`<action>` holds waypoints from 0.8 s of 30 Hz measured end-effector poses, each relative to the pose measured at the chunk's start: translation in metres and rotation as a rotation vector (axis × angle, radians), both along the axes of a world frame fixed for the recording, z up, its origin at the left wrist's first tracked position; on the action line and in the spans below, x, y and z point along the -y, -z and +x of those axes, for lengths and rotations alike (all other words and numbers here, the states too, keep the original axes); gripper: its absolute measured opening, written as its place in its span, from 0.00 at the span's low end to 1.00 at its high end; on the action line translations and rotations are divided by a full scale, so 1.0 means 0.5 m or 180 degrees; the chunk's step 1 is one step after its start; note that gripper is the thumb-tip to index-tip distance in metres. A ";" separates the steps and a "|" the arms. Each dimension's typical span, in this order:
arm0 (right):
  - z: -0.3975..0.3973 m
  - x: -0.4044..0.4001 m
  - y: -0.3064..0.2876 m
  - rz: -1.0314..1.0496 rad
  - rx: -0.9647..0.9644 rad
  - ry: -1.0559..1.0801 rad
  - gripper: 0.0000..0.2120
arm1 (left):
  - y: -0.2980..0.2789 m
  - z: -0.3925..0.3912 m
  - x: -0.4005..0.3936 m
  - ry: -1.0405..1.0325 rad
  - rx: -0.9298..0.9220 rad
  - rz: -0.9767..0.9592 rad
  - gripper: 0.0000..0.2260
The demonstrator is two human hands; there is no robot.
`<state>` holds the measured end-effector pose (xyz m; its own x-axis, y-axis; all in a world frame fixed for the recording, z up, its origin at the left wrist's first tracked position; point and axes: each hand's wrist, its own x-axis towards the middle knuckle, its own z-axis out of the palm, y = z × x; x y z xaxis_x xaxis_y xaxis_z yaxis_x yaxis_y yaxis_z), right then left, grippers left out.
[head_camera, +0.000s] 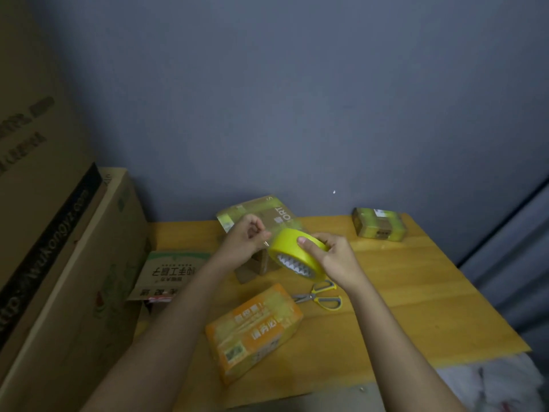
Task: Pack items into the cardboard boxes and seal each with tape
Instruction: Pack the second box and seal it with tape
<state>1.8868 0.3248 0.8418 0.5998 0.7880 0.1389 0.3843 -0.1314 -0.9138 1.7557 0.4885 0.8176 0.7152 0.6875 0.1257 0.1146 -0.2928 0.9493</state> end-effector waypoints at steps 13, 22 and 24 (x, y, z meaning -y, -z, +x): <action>0.017 0.115 0.172 -0.1880 -0.0769 0.0353 0.17 | 0.158 0.030 -0.009 0.0555 -0.1507 -0.0254 0.10; -0.041 0.132 0.290 -0.2850 -0.0197 0.0622 0.32 | 0.220 0.046 -0.032 0.0688 -0.1819 -0.0286 0.02; -0.048 0.119 0.308 -0.2882 -0.0133 0.0614 0.30 | 0.223 0.048 -0.044 0.0748 -0.1935 -0.0366 0.02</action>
<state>1.8626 0.2653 0.6879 0.7226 0.4714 -0.5057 0.2506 -0.8603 -0.4439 1.7796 0.5103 0.7060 0.7683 0.4894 -0.4126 0.5853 -0.2760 0.7624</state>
